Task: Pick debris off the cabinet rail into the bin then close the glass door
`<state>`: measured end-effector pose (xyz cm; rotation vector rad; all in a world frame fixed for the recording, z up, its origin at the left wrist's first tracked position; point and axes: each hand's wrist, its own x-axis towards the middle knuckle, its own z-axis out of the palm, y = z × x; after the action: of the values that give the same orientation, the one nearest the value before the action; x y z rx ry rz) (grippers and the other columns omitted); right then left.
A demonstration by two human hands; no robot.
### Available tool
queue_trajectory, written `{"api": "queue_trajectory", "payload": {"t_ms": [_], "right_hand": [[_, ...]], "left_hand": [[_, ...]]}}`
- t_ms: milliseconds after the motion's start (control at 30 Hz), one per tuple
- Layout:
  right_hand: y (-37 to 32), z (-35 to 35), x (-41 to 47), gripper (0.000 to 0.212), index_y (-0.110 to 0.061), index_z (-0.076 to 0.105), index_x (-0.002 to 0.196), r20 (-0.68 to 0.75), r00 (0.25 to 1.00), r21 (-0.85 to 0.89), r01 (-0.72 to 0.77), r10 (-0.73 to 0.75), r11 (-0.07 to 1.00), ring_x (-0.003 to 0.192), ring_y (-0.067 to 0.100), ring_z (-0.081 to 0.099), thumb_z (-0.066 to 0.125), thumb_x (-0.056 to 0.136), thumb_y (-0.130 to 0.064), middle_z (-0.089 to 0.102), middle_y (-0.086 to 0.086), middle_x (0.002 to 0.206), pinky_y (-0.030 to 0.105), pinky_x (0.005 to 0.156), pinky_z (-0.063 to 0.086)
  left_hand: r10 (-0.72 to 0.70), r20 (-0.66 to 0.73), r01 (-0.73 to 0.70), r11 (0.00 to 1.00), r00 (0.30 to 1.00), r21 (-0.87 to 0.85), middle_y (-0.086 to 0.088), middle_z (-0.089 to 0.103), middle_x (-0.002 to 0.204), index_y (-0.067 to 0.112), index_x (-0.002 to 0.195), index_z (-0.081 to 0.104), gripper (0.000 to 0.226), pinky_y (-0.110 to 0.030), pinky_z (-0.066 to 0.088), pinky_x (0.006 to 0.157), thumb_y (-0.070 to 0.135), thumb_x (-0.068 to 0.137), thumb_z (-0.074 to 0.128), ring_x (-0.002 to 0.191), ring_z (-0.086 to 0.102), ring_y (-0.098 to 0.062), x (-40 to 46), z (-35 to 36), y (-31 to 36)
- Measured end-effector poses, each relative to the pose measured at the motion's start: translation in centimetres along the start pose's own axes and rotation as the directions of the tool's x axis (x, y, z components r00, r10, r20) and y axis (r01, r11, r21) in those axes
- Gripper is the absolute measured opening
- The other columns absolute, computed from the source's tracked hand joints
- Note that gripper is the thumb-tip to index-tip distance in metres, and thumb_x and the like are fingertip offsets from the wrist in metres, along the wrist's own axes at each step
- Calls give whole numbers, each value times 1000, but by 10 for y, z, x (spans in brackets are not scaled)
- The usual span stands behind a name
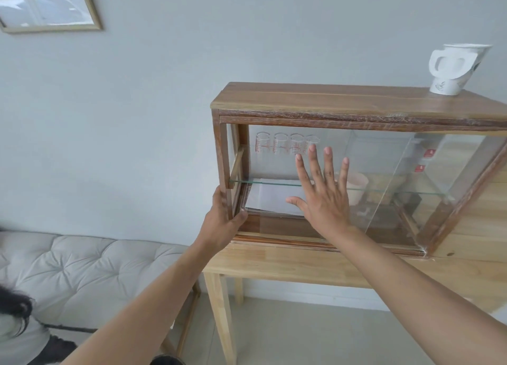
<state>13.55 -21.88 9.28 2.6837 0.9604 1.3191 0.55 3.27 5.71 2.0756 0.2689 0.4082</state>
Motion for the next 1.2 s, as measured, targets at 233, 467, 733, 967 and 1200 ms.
{"api": "queue_trajectory", "payload": {"t_ms": [233, 467, 733, 967, 1200], "right_hand": [[-25, 2, 11, 119, -19, 3, 170, -5, 1000, 12, -4, 4, 1000, 163, 42, -11, 70, 84, -67, -5, 12, 178, 71, 125, -6], [-54, 2, 25, 117, -18, 8, 170, -20, 1000, 19, 4, -3, 1000, 163, 44, 3, 70, 84, -67, 9, 14, 178, 70, 126, -6], [-72, 5, 33, 118, -18, 7, 170, -18, 1000, 34, 2, -2, 999, 162, 41, -7, 68, 84, -68, 5, 12, 179, 69, 125, -10], [-85, -8, 37, 121, -18, 3, 170, 48, 999, 37, -7, 5, 999, 162, 43, -7, 72, 83, -66, 1, 11, 179, 68, 126, -9], [-79, -42, 31, 114, -17, -2, 169, 129, 990, 104, 34, -48, 994, 164, 39, -10, 74, 91, -50, -7, 9, 179, 64, 130, 5]], "left_hand": [[2, -27, -1, 1000, 1000, 24, 22, 61, 105, 61, 119, 20, 62, -21, 49, 68, 39, 96, 73, 92, 65, -3, 0, 3, 1], [0, -25, 1, 999, 1000, 44, 21, 60, 110, 52, 125, 24, 61, -40, 62, 73, 36, 92, 73, 92, 68, -8, 0, 4, 2], [11, -13, -11, 1000, 1000, 23, 21, 58, 117, 42, 133, 26, 64, -38, 61, 75, 34, 91, 74, 97, 66, -6, -1, 2, 4], [-23, 46, 22, 999, 999, 36, 6, 61, 125, 44, 128, 23, 64, -32, 55, 74, 30, 91, 73, 100, 68, -17, -1, -3, 10], [18, 30, -25, 962, 999, 271, -12, 54, 145, 20, 148, 26, 65, -45, 57, 87, 21, 97, 66, 113, 63, -36, -30, -16, 34]]}}
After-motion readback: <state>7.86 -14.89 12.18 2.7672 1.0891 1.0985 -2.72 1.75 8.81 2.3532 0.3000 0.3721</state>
